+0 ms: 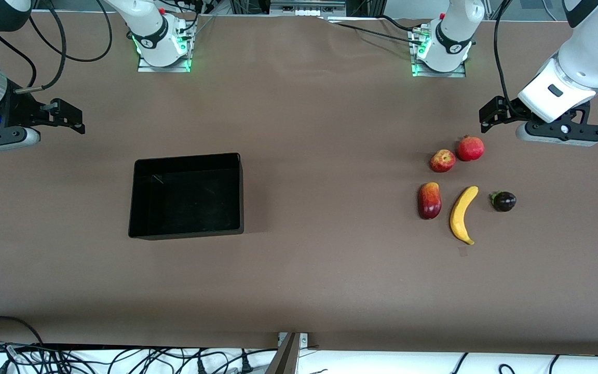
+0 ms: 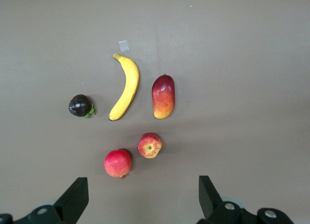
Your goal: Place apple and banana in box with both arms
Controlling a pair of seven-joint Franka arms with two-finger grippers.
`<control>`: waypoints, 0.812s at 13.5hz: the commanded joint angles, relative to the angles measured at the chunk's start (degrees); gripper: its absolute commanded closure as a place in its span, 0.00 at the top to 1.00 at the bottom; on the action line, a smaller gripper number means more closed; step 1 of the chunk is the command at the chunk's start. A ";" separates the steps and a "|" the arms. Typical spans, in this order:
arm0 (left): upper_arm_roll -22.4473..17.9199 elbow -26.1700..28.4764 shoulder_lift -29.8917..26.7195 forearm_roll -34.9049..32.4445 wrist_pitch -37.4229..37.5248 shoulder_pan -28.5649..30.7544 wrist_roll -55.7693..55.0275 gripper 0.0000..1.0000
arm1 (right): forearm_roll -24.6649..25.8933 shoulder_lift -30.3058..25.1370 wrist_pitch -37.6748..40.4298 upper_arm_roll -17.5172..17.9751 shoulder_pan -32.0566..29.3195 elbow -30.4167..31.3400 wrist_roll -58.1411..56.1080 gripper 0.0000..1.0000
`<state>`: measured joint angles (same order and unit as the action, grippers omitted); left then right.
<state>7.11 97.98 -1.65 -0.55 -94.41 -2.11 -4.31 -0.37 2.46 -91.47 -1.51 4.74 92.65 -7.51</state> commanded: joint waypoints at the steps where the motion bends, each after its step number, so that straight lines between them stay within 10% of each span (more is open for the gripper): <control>1: 0.19 -2.09 0.94 0.90 1.77 0.17 -0.26 1.00 | 1.50 -0.87 -0.29 1.16 -0.87 0.69 0.12 1.00; 7: 0.19 -2.09 0.94 0.90 1.86 0.17 -0.44 1.00 | 1.42 0.35 -0.90 1.25 -0.96 1.13 0.30 1.00; 11: 0.19 -2.09 0.94 0.90 1.86 0.17 -0.44 1.00 | 0.99 1.05 -15.27 1.16 -1.05 16.55 0.74 1.00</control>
<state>7.11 97.97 -1.65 -0.55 -94.12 -2.10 -4.31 0.19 4.05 -98.96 -1.40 4.73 100.32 -7.33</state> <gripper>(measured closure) 0.000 0.000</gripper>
